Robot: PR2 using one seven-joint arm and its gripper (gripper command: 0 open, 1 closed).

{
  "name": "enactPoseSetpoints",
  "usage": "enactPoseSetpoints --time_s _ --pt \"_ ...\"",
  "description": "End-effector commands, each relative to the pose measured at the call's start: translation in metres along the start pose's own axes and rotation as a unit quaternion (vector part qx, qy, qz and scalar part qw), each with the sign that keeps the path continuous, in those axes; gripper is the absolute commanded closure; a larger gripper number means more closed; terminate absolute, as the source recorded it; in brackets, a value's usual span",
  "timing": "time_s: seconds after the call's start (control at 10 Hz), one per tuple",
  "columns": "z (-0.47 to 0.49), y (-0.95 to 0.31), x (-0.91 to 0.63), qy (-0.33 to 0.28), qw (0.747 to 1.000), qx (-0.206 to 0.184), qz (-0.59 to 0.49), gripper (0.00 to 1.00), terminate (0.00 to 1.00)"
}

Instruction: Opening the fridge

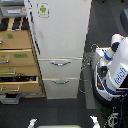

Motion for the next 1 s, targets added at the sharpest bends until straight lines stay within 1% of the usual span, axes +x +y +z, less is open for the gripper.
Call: enactPoseSetpoints --time_s 0.1,0.3,0.5,0.7,0.9,1.0 --pt "0.001 0.006 0.008 0.000 1.000 -0.027 0.011 0.00 0.00" --pt "0.007 0.026 0.026 -0.006 1.000 -0.021 0.017 0.00 0.00" --pt "0.021 0.052 0.050 -0.025 0.999 -0.027 0.027 0.00 0.00" --pt "0.032 0.075 0.072 -0.040 0.998 -0.019 0.033 0.00 0.00" --pt "0.046 0.096 0.099 -0.049 0.998 0.001 0.034 0.00 0.00" --pt "0.054 0.110 0.122 -0.054 0.998 0.003 0.040 0.00 0.00"
